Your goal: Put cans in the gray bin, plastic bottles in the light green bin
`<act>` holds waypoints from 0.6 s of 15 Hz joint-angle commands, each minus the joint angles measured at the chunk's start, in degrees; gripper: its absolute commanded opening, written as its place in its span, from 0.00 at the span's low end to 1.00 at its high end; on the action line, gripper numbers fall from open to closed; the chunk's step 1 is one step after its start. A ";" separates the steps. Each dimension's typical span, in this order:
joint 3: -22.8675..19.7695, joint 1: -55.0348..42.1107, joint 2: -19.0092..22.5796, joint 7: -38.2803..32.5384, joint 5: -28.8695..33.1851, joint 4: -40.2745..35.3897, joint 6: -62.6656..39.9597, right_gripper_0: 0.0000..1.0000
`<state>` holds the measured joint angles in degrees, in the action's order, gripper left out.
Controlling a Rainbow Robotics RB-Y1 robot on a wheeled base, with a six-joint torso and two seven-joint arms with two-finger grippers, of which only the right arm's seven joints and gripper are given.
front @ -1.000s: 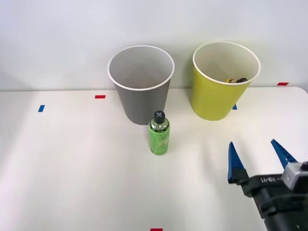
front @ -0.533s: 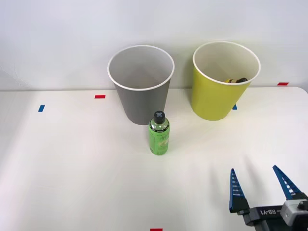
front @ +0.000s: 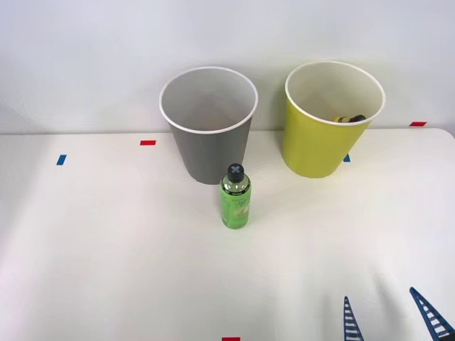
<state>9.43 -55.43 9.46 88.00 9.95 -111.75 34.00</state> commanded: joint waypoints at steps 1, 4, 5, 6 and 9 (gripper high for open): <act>1.29 -1.87 0.65 0.07 1.21 1.54 0.19 1.00; 4.19 -2.22 1.97 -0.20 -0.02 2.50 1.59 1.00; 5.33 -2.22 2.41 -0.28 -0.64 2.50 3.18 1.00; 6.21 -2.31 2.85 -0.28 -1.43 2.42 3.79 1.00; 6.12 -2.31 3.29 0.16 -2.31 2.50 3.79 1.00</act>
<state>15.73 -57.72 12.69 88.07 7.75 -109.26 37.78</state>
